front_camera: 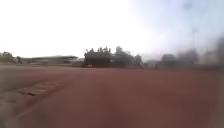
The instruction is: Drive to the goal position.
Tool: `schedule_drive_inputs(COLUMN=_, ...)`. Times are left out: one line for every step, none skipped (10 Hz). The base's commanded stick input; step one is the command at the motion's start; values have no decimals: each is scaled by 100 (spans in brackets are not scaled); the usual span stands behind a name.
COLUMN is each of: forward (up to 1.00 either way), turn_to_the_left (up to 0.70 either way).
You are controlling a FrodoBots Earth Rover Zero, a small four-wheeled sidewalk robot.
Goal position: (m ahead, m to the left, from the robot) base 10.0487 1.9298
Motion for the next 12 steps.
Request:
schedule_drive_inputs(forward=70, turn_to_the_left=0)
schedule_drive_inputs(forward=70, turn_to_the_left=-3)
schedule_drive_inputs(forward=70, turn_to_the_left=-31)
schedule_drive_inputs(forward=70, turn_to_the_left=-30)
schedule_drive_inputs(forward=70, turn_to_the_left=-26)
schedule_drive_inputs(forward=70, turn_to_the_left=0)
schedule_drive_inputs(forward=70, turn_to_the_left=0)
schedule_drive_inputs(forward=70, turn_to_the_left=0)
schedule_drive_inputs(forward=70, turn_to_the_left=0)
schedule_drive_inputs(forward=70, turn_to_the_left=0)
schedule_drive_inputs(forward=70, turn_to_the_left=0)
schedule_drive_inputs(forward=70, turn_to_the_left=0)
